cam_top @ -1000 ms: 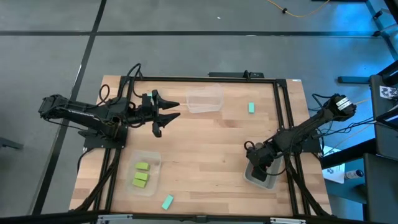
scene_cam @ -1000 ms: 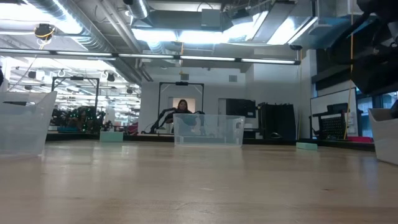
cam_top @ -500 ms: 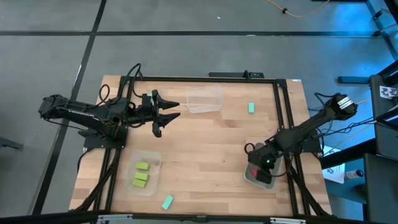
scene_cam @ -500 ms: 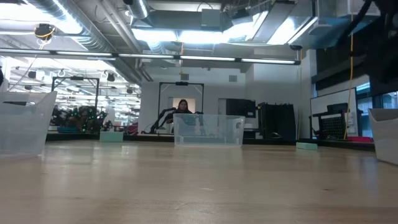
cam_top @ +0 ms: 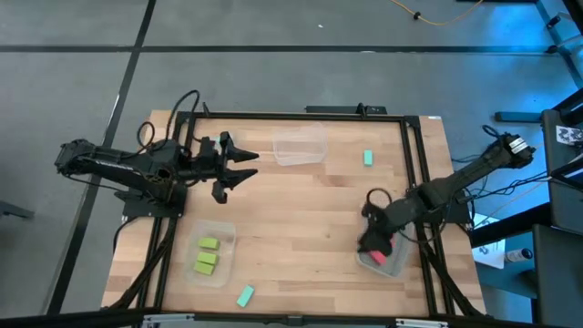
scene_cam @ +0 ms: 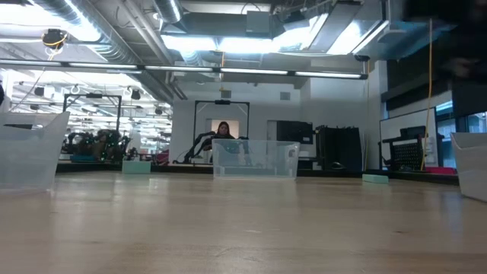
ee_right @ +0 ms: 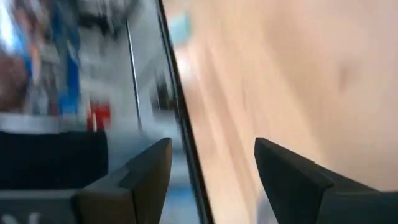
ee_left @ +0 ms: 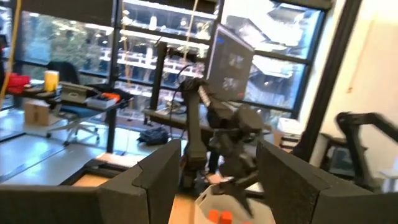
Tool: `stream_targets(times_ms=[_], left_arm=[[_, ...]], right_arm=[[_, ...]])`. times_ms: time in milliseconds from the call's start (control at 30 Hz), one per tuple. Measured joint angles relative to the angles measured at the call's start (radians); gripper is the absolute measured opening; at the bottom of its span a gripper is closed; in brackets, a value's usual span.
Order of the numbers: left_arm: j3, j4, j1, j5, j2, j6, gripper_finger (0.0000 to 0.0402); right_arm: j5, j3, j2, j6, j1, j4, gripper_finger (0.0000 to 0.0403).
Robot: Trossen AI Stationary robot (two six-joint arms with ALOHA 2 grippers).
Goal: Sort & place blocks by color
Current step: Put the top right blue block into the top transparent bin
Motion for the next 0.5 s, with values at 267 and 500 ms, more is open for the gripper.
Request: stream_targets(times_ms=[267, 500], left_arm=[[0.0, -0.002, 0.0, 0.025, -0.055, -0.024, 0.0202], [0.0, -0.005, 0.0, 0.015, -0.065, -0.025, 0.0202]], right_arm=[[0.383, 0.0, -0.016, -0.36, -0.098, 0.377, 0.0233], [0.449, 0.0, -0.016, -0.704, -0.183, 0.643, 0.0233]])
